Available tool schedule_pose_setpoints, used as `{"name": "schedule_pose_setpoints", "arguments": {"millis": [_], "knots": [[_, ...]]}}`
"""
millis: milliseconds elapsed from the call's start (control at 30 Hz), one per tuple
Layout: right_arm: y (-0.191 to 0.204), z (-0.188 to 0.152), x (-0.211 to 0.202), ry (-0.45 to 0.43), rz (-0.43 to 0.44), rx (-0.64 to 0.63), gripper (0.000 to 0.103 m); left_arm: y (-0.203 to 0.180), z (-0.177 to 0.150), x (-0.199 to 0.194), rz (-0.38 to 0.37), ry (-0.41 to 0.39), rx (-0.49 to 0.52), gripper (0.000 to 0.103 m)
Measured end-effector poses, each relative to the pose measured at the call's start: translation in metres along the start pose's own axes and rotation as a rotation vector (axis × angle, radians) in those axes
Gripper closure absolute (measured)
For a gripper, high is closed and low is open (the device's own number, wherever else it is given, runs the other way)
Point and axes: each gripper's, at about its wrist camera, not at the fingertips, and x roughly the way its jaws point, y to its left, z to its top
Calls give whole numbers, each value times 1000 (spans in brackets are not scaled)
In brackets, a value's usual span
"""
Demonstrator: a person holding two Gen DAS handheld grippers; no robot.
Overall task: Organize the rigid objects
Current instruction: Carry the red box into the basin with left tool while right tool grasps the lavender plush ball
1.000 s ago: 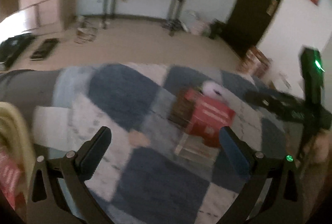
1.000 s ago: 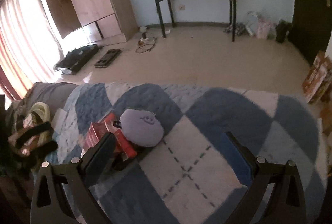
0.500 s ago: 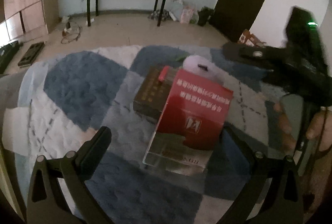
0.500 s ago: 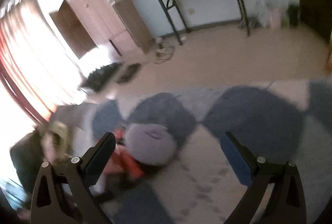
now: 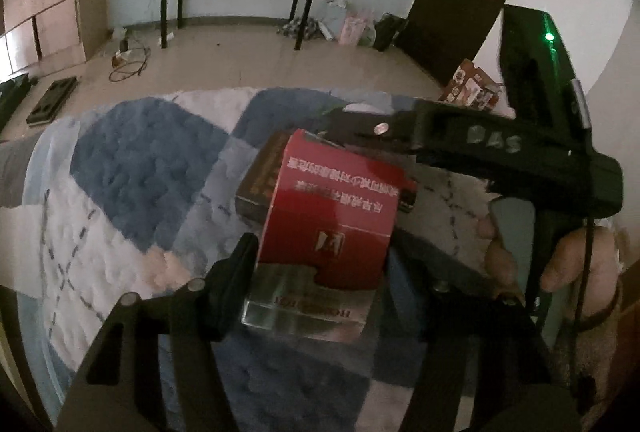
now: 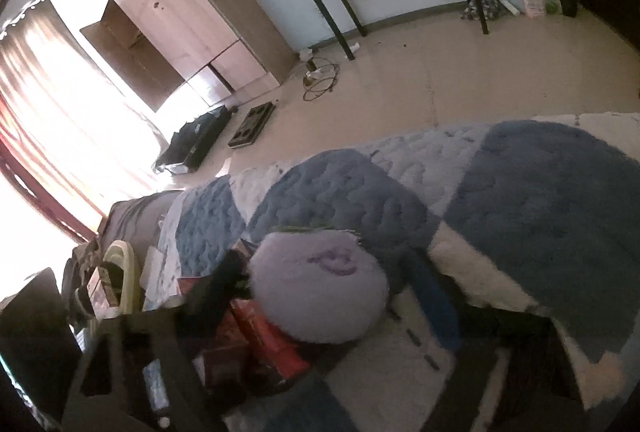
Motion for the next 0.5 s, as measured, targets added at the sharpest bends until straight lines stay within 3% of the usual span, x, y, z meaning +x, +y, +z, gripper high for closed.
{"name": "schedule_pose_setpoints", "arguments": {"millis": [33, 333, 500], "knots": [[2, -1, 3, 4, 30, -11, 45, 0, 1, -2, -1, -3, -3, 41], [-6, -3, -19, -78, 38, -51, 48, 34, 6, -44, 42, -107, -57, 42], [14, -8, -39, -140, -50, -142, 49, 63, 7, -90, 173, -197, -105, 43]]}}
